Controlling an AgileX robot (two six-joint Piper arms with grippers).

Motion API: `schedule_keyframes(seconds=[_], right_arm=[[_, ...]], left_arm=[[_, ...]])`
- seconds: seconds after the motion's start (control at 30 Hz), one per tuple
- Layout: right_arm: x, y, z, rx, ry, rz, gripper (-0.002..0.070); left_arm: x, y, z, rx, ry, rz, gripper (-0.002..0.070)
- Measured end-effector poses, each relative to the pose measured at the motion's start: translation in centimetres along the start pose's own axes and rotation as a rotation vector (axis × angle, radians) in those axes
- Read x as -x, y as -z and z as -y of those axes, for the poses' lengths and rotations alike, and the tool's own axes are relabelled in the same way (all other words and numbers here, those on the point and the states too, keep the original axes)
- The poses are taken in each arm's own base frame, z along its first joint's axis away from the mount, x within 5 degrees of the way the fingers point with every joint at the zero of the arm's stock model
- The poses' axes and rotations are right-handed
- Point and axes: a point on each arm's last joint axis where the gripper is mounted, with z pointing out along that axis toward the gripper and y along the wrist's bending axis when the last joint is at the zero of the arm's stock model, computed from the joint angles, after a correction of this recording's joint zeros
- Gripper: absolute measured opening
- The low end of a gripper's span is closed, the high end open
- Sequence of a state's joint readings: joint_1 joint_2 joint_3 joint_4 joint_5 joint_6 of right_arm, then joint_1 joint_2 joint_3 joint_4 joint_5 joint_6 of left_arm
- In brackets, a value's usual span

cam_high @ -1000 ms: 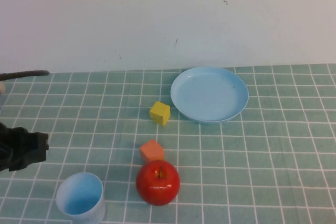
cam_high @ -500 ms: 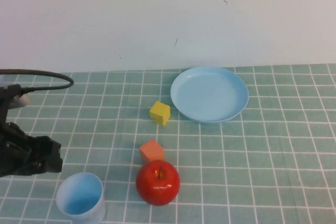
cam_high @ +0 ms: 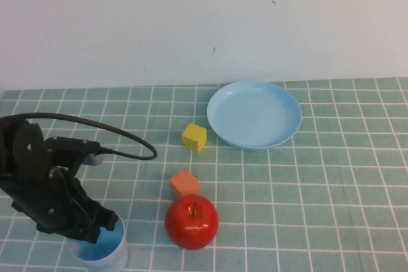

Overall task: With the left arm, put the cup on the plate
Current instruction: Pick up the cup from the table, then place the cup on the plate

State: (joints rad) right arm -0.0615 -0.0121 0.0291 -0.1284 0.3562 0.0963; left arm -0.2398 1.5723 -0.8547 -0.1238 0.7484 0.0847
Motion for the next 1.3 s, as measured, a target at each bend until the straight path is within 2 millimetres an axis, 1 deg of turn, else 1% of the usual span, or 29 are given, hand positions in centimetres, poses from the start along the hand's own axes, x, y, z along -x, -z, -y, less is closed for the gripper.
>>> schedule_keyframes(seconds=[0.03, 0.1, 0.13, 0.2, 0.23, 0.3, 0.5, 0.53, 0.63, 0.7, 0.8, 0.9, 1.0, 1.03, 1.1, 1.17, 1.23, 1.3], right_arm=[[0.0, 0.0, 0.0, 0.0, 0.0, 0.0, -0.0002], [0.0, 0.0, 0.0, 0.0, 0.0, 0.0, -0.0002], [0.0, 0.0, 0.0, 0.0, 0.0, 0.0, -0.0002], [0.0, 0.0, 0.0, 0.0, 0.0, 0.0, -0.0002], [0.0, 0.0, 0.0, 0.0, 0.0, 0.0, -0.0002], [0.0, 0.0, 0.0, 0.0, 0.0, 0.0, -0.0002], [0.0, 0.0, 0.0, 0.0, 0.0, 0.0, -0.0002], [0.0, 0.0, 0.0, 0.0, 0.0, 0.0, -0.0002], [0.0, 0.0, 0.0, 0.0, 0.0, 0.0, -0.0002], [0.0, 0.0, 0.0, 0.0, 0.0, 0.0, -0.0002], [0.0, 0.0, 0.0, 0.0, 0.0, 0.0, -0.0002], [0.0, 0.0, 0.0, 0.0, 0.0, 0.0, -0.0002], [0.0, 0.0, 0.0, 0.0, 0.0, 0.0, -0.0002], [0.0, 0.0, 0.0, 0.0, 0.0, 0.0, -0.0002], [0.0, 0.0, 0.0, 0.0, 0.0, 0.0, -0.0002], [0.0, 0.0, 0.0, 0.0, 0.0, 0.0, -0.0002], [0.0, 0.0, 0.0, 0.0, 0.0, 0.0, -0.0002], [0.0, 0.0, 0.0, 0.0, 0.0, 0.0, -0.0002]], left_arm=[[0.0, -0.2, 0.0, 0.003, 0.006, -0.006, 0.0248], [0.3, -0.4, 0.0, 0.003, 0.008, -0.001, 0.0126], [0.5, -0.3, 0.0, 0.0, 0.011, 0.004, 0.0083], [1.3, 0.4, 0.3, -0.022, 0.009, 0.039, 0.0036], [1.8, 0.8, 0.5, -0.036, -0.007, 0.061, 0.0026], [3.5, 2.2, 1.0, -0.084, -0.024, 0.129, 0.0018], [9.7, 8.2, 3.3, -0.231, -0.018, 0.35, 0.0016], [10.7, 8.7, 3.7, -0.244, -0.032, 0.366, 0.0016], [13.9, 10.6, 6.3, -0.289, -0.108, 0.414, 0.0016], [15.7, 10.9, 8.2, -0.314, -0.155, 0.425, 0.0016], [18.0, 10.2, 10.4, -0.316, -0.199, 0.429, 0.0016], [19.9, 7.6, 12.3, -0.32, -0.231, 0.376, 0.0016], [21.5, 4.6, 13.2, -0.31, -0.225, 0.317, 0.0016], [22.0, 3.9, 13.5, -0.309, -0.22, 0.309, 0.0016], [22.8, 1.8, 14.1, -0.302, -0.221, 0.274, 0.0016], [23.3, 0.3, 14.7, -0.283, -0.22, 0.254, 0.0016], [23.7, -0.9, 15.2, -0.257, -0.207, 0.241, 0.0016], [23.9, -1.4, 15.8, -0.24, -0.203, 0.24, 0.0016]])
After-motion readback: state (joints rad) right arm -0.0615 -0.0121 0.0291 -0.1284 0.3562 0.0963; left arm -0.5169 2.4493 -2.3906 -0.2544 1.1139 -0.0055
